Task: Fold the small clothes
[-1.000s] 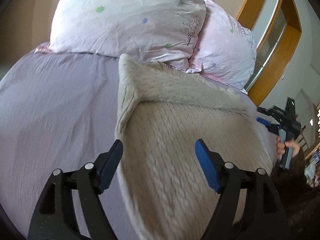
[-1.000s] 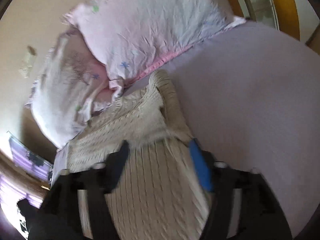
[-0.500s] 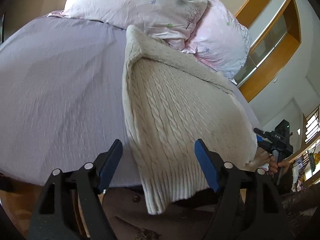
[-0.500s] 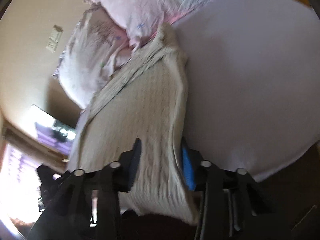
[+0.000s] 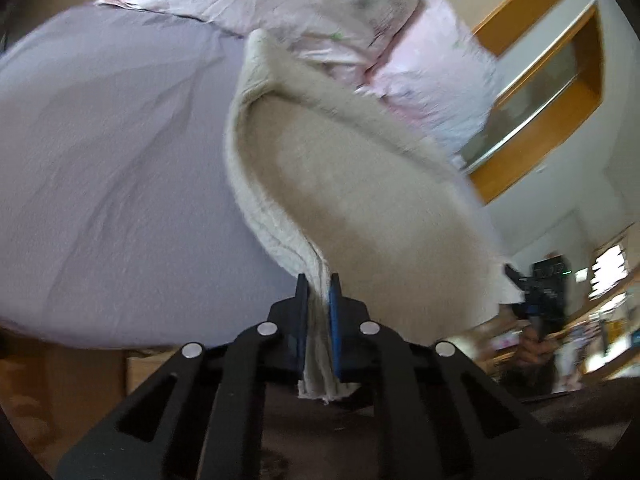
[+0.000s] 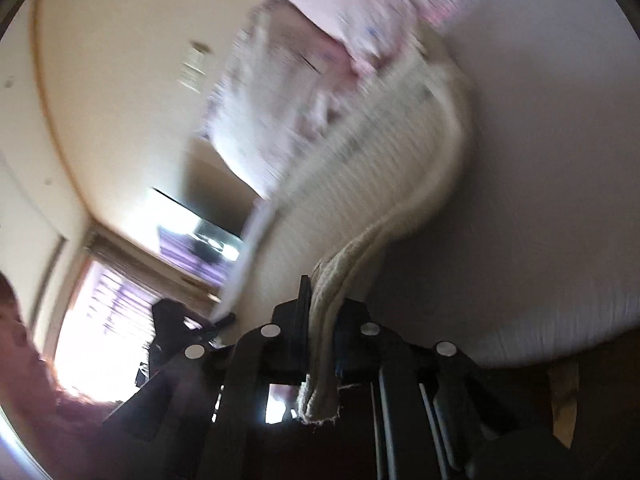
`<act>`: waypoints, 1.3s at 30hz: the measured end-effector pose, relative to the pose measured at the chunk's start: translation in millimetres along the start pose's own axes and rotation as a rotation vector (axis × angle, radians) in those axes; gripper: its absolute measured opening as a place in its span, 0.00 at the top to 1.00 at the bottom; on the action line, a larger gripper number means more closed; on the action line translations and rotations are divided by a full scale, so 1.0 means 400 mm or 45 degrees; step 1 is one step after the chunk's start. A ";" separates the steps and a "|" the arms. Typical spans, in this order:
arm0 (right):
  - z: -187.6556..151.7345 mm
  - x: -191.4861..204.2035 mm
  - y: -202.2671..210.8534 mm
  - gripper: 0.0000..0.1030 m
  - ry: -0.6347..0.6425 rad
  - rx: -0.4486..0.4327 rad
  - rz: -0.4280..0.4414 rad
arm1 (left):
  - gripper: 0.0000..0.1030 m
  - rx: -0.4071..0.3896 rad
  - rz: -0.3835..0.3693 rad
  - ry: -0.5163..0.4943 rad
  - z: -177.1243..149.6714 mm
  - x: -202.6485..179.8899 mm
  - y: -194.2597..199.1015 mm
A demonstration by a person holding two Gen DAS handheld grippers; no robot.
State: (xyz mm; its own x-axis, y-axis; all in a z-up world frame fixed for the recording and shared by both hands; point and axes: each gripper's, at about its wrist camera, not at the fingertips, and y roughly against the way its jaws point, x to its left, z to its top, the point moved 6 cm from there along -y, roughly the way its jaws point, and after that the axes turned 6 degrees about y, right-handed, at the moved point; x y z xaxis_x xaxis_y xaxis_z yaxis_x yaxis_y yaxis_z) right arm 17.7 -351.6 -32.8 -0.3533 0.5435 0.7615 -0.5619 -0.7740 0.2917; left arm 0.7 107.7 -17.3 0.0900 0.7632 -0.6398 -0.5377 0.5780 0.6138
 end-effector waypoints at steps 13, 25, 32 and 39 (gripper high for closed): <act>0.561 -0.184 -0.210 0.91 -0.231 -0.378 -0.179 | 0.91 -0.344 -0.071 0.115 0.610 -0.006 -0.205; 0.593 -0.270 -0.221 0.14 -0.175 -0.425 -0.308 | 0.30 -0.299 0.032 0.220 0.640 0.103 -0.235; 0.596 -0.284 -0.241 0.14 -0.212 -0.389 -0.301 | 0.23 -0.086 0.189 0.043 0.577 0.078 -0.318; 0.592 -0.285 -0.235 0.14 -0.235 -0.393 -0.275 | 0.26 -0.041 0.551 -0.135 0.617 0.093 -0.408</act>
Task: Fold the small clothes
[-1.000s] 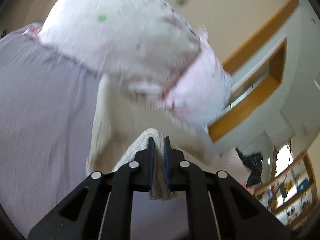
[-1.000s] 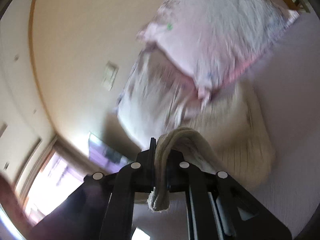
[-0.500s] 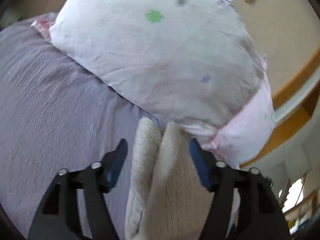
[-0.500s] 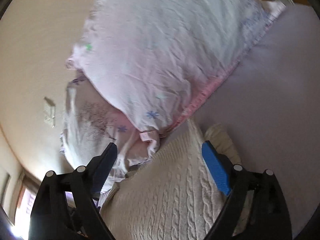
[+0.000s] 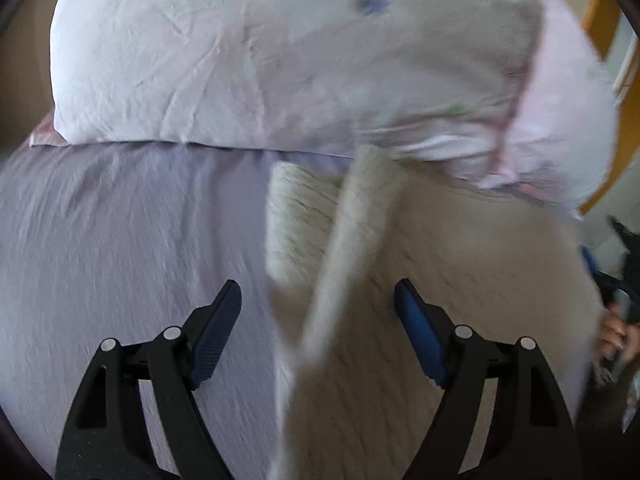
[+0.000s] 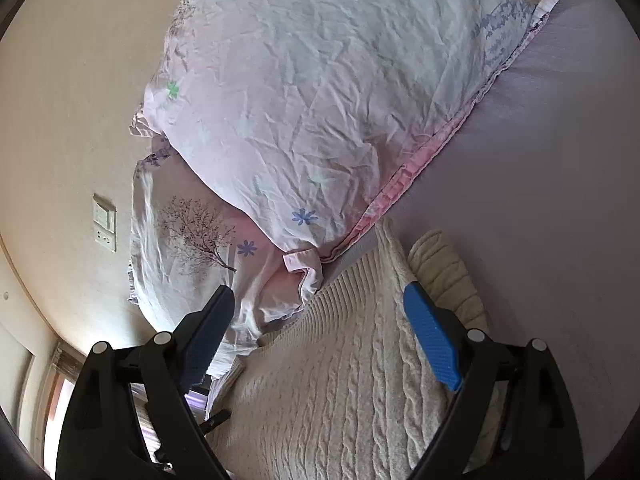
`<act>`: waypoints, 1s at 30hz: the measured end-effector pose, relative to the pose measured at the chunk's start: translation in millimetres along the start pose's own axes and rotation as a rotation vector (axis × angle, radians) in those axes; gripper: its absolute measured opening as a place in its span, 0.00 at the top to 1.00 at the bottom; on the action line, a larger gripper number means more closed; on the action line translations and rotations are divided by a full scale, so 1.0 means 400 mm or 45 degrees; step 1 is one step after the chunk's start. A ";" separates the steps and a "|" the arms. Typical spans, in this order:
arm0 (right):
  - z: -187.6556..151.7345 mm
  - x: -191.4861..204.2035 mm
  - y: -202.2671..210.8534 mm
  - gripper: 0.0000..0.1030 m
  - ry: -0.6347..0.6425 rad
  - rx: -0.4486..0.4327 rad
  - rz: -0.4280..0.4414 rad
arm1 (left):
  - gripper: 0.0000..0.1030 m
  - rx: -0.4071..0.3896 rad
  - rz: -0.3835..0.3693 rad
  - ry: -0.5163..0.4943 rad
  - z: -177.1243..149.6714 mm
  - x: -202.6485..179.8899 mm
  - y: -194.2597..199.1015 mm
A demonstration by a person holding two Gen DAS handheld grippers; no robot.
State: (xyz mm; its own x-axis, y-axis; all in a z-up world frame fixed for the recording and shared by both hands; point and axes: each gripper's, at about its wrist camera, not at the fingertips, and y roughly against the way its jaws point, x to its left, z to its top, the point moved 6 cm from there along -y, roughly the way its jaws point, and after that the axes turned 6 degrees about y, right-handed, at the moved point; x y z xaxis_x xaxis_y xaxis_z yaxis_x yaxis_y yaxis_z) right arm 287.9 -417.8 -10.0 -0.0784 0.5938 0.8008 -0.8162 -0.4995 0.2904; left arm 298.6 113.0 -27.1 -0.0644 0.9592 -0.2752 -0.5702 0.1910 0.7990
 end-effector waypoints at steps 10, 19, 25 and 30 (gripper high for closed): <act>-0.006 0.012 -0.007 0.14 0.025 0.021 0.011 | 0.49 0.061 -0.344 0.450 0.026 0.143 0.000; -0.015 0.008 -0.009 0.14 0.016 0.012 0.014 | 0.84 0.241 -0.658 0.636 -0.044 0.119 -0.024; -0.014 0.017 0.000 0.14 0.019 -0.010 0.057 | 0.86 0.209 -1.007 0.870 -0.033 0.081 0.010; 0.002 0.022 0.032 0.14 0.035 -0.072 0.088 | 0.87 0.161 -1.306 0.716 0.018 -0.179 0.113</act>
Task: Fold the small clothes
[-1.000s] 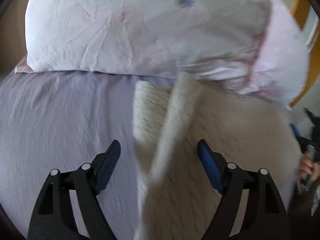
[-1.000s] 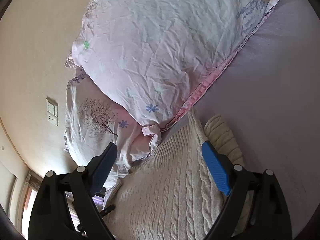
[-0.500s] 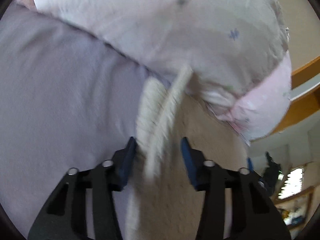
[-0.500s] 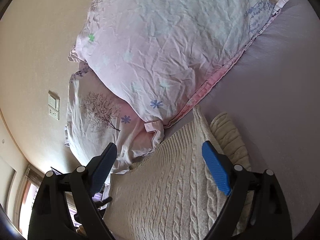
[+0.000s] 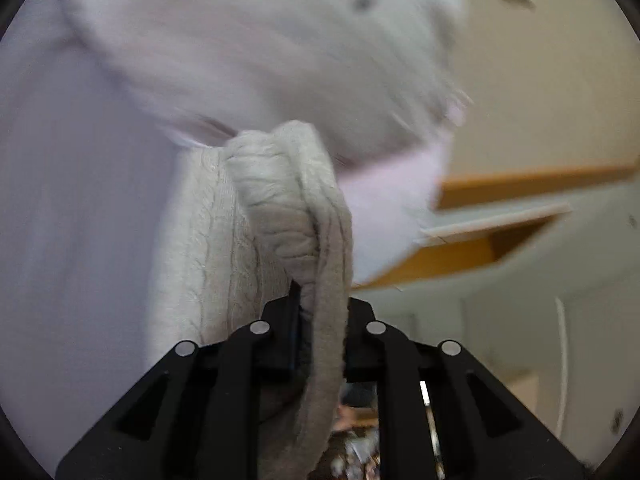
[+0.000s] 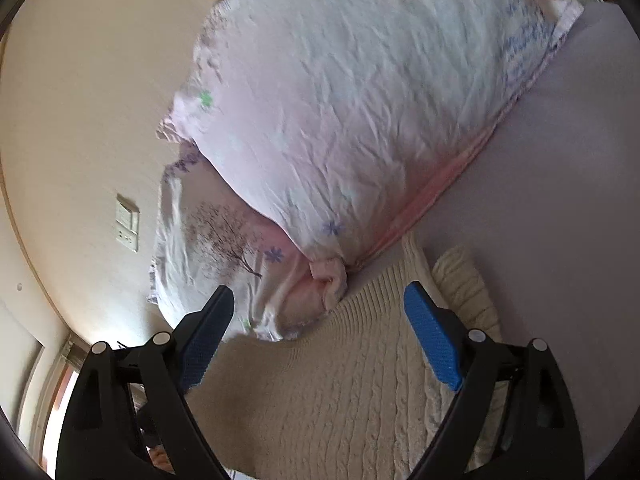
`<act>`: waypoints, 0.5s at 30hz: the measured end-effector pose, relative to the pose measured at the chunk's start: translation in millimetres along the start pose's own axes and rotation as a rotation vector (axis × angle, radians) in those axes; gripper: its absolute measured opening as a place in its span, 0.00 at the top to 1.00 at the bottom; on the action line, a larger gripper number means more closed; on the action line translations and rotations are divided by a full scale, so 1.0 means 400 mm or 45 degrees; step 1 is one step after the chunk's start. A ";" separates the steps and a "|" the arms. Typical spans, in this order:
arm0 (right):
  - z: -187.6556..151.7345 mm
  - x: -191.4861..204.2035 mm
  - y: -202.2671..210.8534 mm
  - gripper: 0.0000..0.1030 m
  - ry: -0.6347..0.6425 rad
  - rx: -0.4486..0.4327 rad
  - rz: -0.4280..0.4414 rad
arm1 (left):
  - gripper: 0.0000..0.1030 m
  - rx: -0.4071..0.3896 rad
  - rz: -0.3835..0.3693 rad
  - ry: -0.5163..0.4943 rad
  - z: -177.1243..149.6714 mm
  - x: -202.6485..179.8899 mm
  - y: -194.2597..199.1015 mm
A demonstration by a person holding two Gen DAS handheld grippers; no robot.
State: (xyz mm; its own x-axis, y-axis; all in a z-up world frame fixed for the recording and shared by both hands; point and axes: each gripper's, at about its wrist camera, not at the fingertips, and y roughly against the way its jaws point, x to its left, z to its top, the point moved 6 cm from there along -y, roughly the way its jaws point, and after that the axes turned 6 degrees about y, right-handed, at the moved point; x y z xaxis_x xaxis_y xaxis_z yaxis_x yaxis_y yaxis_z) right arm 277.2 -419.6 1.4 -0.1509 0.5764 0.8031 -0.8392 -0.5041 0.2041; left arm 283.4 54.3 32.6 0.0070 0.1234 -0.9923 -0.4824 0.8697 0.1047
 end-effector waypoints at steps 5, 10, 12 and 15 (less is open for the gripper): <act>0.042 -0.011 0.053 0.14 0.069 -0.102 -0.063 | 0.85 0.211 -0.138 -0.040 -0.120 -0.099 -0.321; 0.076 -0.077 0.082 0.14 0.046 -0.100 -0.189 | 0.75 0.445 -0.108 0.092 -0.228 -0.048 -0.580; 0.079 -0.098 0.079 0.08 -0.002 -0.053 -0.182 | 0.67 0.398 -0.100 -0.014 -0.223 -0.070 -0.540; 0.068 -0.112 0.052 0.06 -0.037 0.077 -0.176 | 0.36 0.191 0.114 -0.213 -0.165 -0.073 -0.421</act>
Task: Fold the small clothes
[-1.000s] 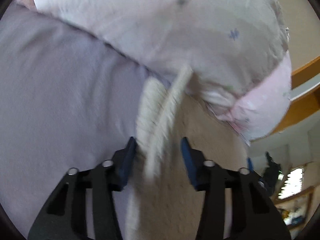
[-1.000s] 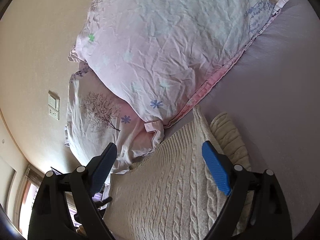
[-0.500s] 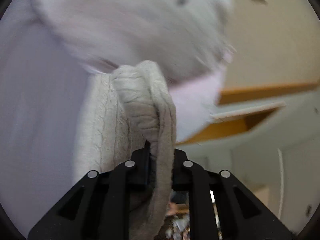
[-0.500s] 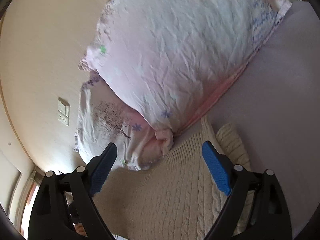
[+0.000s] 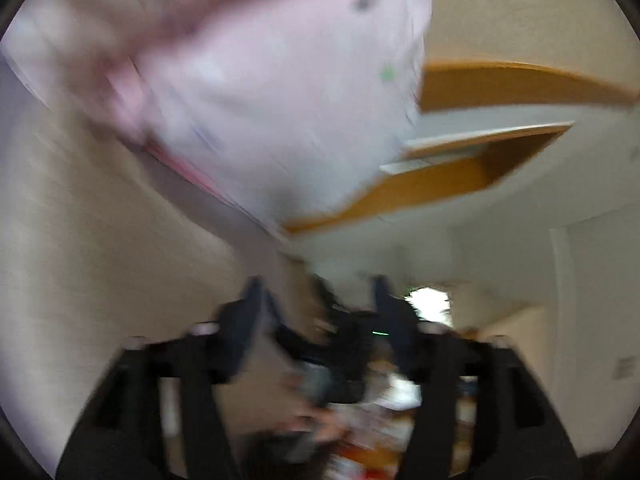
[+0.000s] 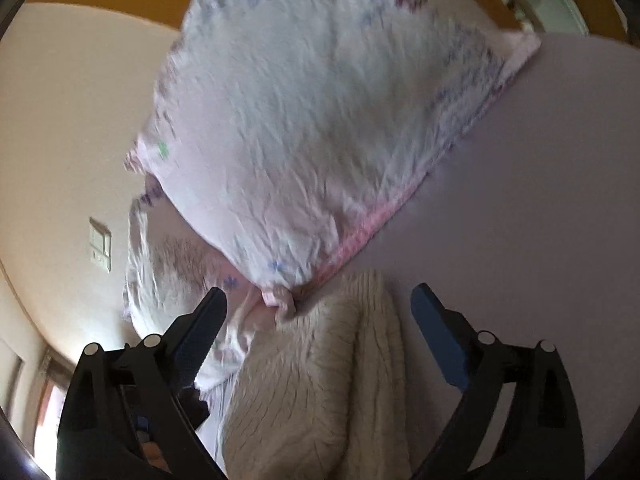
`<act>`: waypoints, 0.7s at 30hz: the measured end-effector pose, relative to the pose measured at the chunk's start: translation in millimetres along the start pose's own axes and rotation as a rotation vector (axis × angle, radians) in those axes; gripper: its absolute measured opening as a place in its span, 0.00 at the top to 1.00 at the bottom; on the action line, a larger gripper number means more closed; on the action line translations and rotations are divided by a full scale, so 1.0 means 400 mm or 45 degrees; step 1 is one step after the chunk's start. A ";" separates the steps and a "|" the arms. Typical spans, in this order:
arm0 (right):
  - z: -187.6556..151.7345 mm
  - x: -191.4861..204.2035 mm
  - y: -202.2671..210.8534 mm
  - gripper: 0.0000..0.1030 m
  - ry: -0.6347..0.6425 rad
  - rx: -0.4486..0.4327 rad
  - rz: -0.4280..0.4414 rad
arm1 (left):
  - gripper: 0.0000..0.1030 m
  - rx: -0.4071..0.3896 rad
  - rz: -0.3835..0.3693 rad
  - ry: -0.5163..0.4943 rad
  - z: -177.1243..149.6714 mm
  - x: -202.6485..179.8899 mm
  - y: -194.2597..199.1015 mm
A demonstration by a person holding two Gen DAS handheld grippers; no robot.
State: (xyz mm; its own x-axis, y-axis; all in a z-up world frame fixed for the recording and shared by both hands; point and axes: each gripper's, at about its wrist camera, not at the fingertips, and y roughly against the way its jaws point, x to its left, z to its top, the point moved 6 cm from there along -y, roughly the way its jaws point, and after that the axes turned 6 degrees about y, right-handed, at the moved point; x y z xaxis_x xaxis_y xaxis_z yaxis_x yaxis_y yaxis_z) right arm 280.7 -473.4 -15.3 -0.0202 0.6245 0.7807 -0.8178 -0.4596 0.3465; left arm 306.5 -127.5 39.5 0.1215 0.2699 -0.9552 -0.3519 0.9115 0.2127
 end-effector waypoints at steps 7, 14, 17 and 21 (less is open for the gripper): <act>-0.069 -0.006 -0.103 0.06 0.028 0.310 -0.107 | 0.25 -0.030 0.576 -0.105 -0.018 0.160 0.131; -0.109 0.017 -0.146 0.06 0.164 0.366 -0.153 | 0.18 0.090 0.614 -0.119 -0.079 0.195 0.009; -0.123 0.024 -0.160 0.29 0.210 0.375 -0.158 | 0.17 0.063 0.574 -0.127 -0.068 0.185 -0.042; -0.137 0.027 -0.167 0.62 0.160 0.386 -0.051 | 0.37 0.073 0.586 -0.183 -0.070 0.181 -0.074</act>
State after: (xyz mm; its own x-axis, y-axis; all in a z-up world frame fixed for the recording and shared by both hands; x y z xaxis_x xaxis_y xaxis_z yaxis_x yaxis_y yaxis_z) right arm 303.4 -401.1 -58.4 -0.0776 0.7105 0.6994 -0.6111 -0.5882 0.5297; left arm 299.8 -143.5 -41.8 0.0934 0.6856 -0.7220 -0.3482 0.7018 0.6214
